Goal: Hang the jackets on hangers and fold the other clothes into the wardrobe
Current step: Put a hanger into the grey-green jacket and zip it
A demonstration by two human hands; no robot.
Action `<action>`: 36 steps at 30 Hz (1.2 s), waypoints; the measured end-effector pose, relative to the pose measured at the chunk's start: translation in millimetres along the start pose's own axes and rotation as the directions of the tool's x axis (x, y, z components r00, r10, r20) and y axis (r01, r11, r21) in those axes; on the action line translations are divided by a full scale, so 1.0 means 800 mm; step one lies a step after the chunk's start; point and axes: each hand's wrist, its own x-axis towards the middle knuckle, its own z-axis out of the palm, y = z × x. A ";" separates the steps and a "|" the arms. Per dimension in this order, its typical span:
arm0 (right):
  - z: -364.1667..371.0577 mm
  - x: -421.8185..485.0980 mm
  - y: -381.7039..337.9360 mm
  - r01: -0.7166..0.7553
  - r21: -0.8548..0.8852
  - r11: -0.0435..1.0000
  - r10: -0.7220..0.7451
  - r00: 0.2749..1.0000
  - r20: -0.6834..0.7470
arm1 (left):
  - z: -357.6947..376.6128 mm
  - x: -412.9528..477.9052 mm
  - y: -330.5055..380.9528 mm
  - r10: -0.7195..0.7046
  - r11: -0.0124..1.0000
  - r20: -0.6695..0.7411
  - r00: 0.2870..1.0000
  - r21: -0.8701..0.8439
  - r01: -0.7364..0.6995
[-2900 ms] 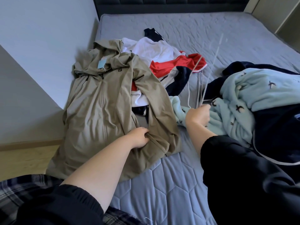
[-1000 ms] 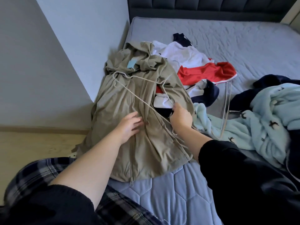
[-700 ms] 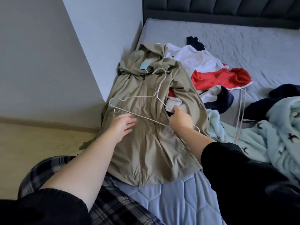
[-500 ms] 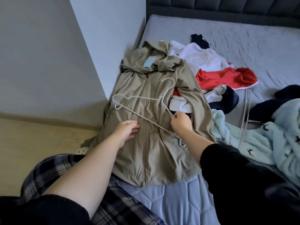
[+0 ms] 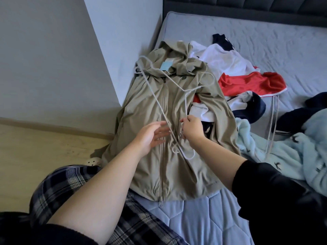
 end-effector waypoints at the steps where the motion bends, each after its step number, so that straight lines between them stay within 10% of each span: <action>1: 0.008 -0.003 0.000 -0.039 0.082 0.996 0.039 0.999 0.008 | -0.002 -0.001 0.001 -0.030 0.997 0.032 0.999 -0.067 0.032; 4: 0.027 -0.011 -0.001 -0.035 0.092 0.995 0.028 0.997 0.077 | -0.010 0.000 0.002 -0.043 0.987 -0.043 0.998 -0.158 0.036; 7: 0.024 -0.013 0.005 0.140 -0.259 0.956 -0.093 0.978 0.186 | -0.035 0.014 -0.008 0.000 1.000 -0.278 0.960 0.000 0.000; 11: -0.004 -0.006 0.029 0.175 -0.722 0.669 -0.097 0.984 0.148 | -0.057 0.021 -0.017 0.058 0.991 -0.454 0.889 0.133 0.003; 16: -0.013 -0.009 0.051 0.159 -0.878 0.452 -0.064 0.987 0.146 | -0.059 0.025 -0.020 0.103 0.994 -0.517 0.850 0.094 -0.064; 28: -0.083 0.011 0.030 -0.122 -0.360 0.925 0.018 0.960 -0.278 | -0.055 0.018 -0.021 -0.110 0.964 -0.245 0.963 -0.262 0.043; 36: -0.091 0.004 0.060 -0.002 -0.701 0.713 0.183 0.966 0.183 | -0.054 0.008 -0.027 -0.132 0.947 -0.153 0.979 -0.311 0.079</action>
